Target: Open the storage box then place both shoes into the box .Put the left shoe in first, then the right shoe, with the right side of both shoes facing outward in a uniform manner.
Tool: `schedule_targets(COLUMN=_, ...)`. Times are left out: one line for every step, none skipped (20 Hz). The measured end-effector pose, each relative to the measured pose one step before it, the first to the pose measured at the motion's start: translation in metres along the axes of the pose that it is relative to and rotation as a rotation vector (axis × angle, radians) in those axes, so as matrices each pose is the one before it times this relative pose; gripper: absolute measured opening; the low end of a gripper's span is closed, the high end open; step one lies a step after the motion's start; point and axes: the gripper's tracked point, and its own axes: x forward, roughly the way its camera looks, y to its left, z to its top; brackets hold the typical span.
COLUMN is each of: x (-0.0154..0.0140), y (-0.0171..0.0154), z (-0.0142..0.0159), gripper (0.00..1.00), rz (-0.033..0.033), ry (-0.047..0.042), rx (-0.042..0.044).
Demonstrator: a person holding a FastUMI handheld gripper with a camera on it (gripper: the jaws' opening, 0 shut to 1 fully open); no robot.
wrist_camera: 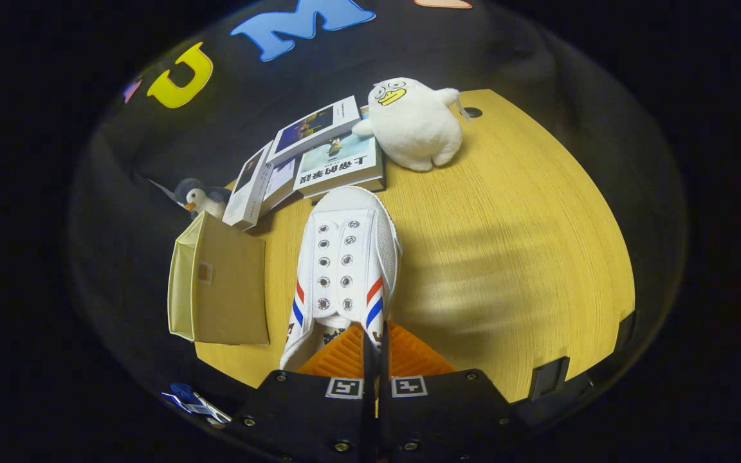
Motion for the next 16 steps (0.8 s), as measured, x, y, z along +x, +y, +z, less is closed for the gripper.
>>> schedule_targets(x=-0.00353, y=0.00462, z=0.00161, gripper=0.02, rz=0.00111, ry=-0.00939, rx=-0.00239)
schedule_targets(x=-0.00476, y=0.00417, z=0.00208, gripper=0.02, rz=0.00199, ry=-0.00930, rx=-0.00387)
schedule_targets(x=-0.00461, y=0.00409, z=0.00148, gripper=0.02, rz=0.00210, ry=-0.00795, rx=-0.00427)
schedule_targets(x=-0.00420, y=0.00466, z=0.00210, gripper=0.02, rz=0.00362, ry=-0.00629, rx=-0.00376)
schedule_targets(x=-0.00436, y=0.00435, z=0.00203, gripper=0.02, rz=0.00523, ry=-0.00652, rx=-0.00091)
schedule_targets(x=-0.00217, y=0.00533, z=0.00224, gripper=0.02, rz=0.00758, ry=-0.00555, rx=-0.00135)
schedule_targets(x=-0.00511, y=0.00661, z=0.00280, gripper=0.02, rz=0.00821, ry=-0.00998, rx=0.00050)
schedule_targets(x=-0.00400, y=0.00591, z=0.00238, gripper=0.02, rz=0.00720, ry=-0.00466, rx=-0.00191)
schedule_targets(x=-0.00281, y=0.00627, z=0.00235, gripper=0.02, rz=0.00700, ry=-0.00655, rx=-0.00461)
schedule_targets(x=-0.00992, y=0.00573, z=0.00072, gripper=0.02, rz=0.00258, ry=-0.00894, rx=-0.01104)
schedule_targets(x=-0.00067, y=0.00490, z=0.00095, gripper=0.02, rz=-0.00278, ry=-0.00112, rx=-0.01760)
schedule_targets(x=0.00047, y=0.00580, z=0.00354, gripper=0.02, rz=-0.00367, ry=-0.00549, rx=-0.01610)
schedule_targets(x=-0.00117, y=0.00650, z=0.00125, gripper=0.02, rz=-0.00481, ry=-0.00145, rx=-0.01776)
schedule_targets(x=-0.00137, y=0.00743, z=0.00131, gripper=0.02, rz=0.00105, ry=-0.00006, rx=-0.01327)
schedule_targets(x=0.00070, y=0.00820, z=0.00190, gripper=0.02, rz=0.00592, ry=-0.00137, rx=-0.00813)
schedule_targets(x=0.00048, y=0.00856, z=0.00163, gripper=0.02, rz=0.00944, ry=0.00023, rx=-0.00740)
